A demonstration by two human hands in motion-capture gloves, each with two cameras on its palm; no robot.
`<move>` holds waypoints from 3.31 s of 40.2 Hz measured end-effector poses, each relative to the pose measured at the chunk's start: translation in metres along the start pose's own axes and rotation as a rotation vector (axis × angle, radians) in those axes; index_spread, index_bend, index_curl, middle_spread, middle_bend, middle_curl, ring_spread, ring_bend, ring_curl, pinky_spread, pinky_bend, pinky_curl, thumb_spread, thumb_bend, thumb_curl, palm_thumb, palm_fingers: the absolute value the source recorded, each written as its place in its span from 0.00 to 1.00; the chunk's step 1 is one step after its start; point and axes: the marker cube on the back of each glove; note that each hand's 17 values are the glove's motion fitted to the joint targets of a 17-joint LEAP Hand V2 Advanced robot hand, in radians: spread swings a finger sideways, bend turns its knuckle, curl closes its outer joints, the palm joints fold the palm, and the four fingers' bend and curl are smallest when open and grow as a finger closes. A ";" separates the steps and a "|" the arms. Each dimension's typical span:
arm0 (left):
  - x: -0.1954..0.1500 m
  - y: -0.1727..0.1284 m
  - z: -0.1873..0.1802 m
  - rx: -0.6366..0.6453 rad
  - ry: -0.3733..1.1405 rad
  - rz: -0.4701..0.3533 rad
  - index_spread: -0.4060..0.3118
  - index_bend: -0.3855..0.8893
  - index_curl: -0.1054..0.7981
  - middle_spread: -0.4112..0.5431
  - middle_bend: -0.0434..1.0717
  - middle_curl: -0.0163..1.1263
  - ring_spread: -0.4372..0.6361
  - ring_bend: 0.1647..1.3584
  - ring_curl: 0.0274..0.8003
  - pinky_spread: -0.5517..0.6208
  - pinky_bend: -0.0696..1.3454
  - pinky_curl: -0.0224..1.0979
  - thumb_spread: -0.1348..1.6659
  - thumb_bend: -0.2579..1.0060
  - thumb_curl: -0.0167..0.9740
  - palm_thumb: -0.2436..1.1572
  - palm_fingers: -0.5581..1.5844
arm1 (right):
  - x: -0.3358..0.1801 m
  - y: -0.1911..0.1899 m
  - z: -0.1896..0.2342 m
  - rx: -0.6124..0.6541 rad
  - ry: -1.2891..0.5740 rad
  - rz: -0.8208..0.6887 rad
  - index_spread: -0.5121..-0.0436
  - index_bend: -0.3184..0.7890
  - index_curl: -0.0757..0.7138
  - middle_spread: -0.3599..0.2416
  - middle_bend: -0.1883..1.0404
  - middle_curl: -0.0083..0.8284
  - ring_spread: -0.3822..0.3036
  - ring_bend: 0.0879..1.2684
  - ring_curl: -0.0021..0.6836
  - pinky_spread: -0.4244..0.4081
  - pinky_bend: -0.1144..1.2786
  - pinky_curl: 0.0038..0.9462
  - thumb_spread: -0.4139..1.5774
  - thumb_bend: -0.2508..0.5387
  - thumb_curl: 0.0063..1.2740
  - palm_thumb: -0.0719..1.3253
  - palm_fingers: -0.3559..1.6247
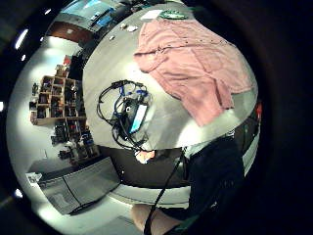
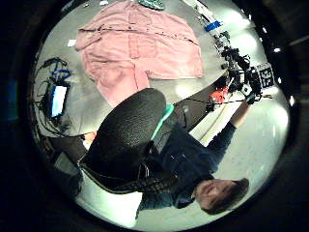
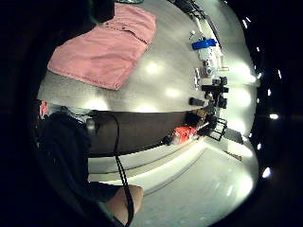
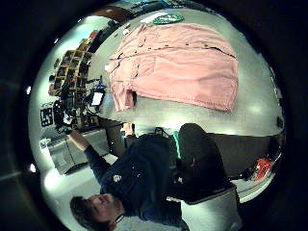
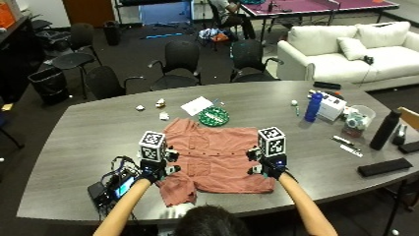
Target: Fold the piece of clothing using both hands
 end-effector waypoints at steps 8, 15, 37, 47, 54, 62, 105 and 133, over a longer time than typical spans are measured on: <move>-0.002 -0.035 0.013 -0.053 0.033 -0.022 0.50 0.43 0.26 0.58 0.17 0.08 0.66 0.30 0.18 0.68 0.30 0.16 0.50 0.25 0.12 0.29 0.37 | 0.000 -0.023 -0.003 -0.001 -0.008 0.015 0.82 0.41 0.24 0.59 0.38 0.20 0.59 0.27 0.26 0.67 0.39 0.20 0.60 0.62 0.12 0.38 0.41; -0.002 -0.066 0.051 -0.162 0.131 -0.019 0.49 0.43 0.31 0.61 0.18 0.11 0.72 0.33 0.22 0.71 0.32 0.20 0.60 0.23 0.16 0.30 0.35 | -0.003 -0.043 0.005 -0.040 -0.067 0.021 0.77 0.40 0.29 0.58 0.37 0.27 0.58 0.30 0.33 0.69 0.40 0.25 0.69 0.58 0.17 0.41 0.40; 0.014 -0.023 0.166 -0.624 0.086 -0.074 0.47 0.39 0.37 0.74 0.14 0.14 0.83 0.36 0.26 0.83 0.43 0.29 0.61 0.18 0.27 0.32 0.21 | 0.016 -0.075 0.142 -0.351 -0.061 0.148 0.71 0.38 0.34 0.57 0.31 0.38 0.50 0.33 0.45 0.58 0.49 0.35 0.75 0.42 0.26 0.48 0.37; 0.019 -0.032 0.178 -0.504 -0.017 -0.098 0.47 0.39 0.36 0.75 0.22 0.16 0.87 0.35 0.25 0.87 0.44 0.31 0.57 0.18 0.31 0.32 0.23 | 0.017 -0.069 0.161 -0.431 -0.103 0.095 0.70 0.39 0.35 0.56 0.31 0.41 0.49 0.33 0.48 0.57 0.51 0.36 0.74 0.36 0.29 0.52 0.36; 0.021 -0.044 0.174 -0.457 -0.049 -0.123 0.45 0.42 0.37 0.63 0.31 0.22 0.83 0.37 0.26 0.85 0.39 0.29 0.57 0.18 0.33 0.34 0.31 | 0.019 -0.078 0.168 -0.367 -0.064 0.126 0.69 0.40 0.36 0.55 0.30 0.43 0.48 0.32 0.50 0.57 0.52 0.37 0.74 0.31 0.30 0.54 0.35; 0.019 -0.061 0.169 -0.376 -0.087 -0.159 0.37 0.48 0.44 0.44 0.39 0.27 0.64 0.33 0.25 0.66 0.32 0.27 0.61 0.20 0.35 0.40 0.50 | 0.018 -0.083 0.164 -0.354 -0.056 0.133 0.65 0.43 0.39 0.49 0.31 0.45 0.43 0.33 0.51 0.55 0.50 0.36 0.73 0.32 0.33 0.60 0.41; 0.034 -0.062 0.125 -0.006 -0.326 0.170 0.25 0.41 0.50 0.13 0.43 0.47 0.10 0.40 0.53 0.19 0.40 0.42 0.91 0.33 0.38 0.67 0.79 | 0.036 -0.068 0.117 -0.260 0.006 0.121 0.61 0.43 0.58 0.27 0.46 0.67 0.21 0.52 0.74 0.10 0.55 0.45 0.78 0.32 0.40 0.82 0.81; 0.002 -0.177 0.044 -0.138 -0.131 -0.125 0.24 0.40 0.51 0.11 0.41 0.49 0.08 0.37 0.53 0.18 0.36 0.42 0.86 0.27 0.38 0.65 0.80 | 0.055 -0.156 -0.007 -0.014 -0.027 0.204 0.61 0.43 0.62 0.25 0.46 0.72 0.21 0.53 0.75 0.09 0.56 0.45 0.77 0.31 0.43 0.83 0.81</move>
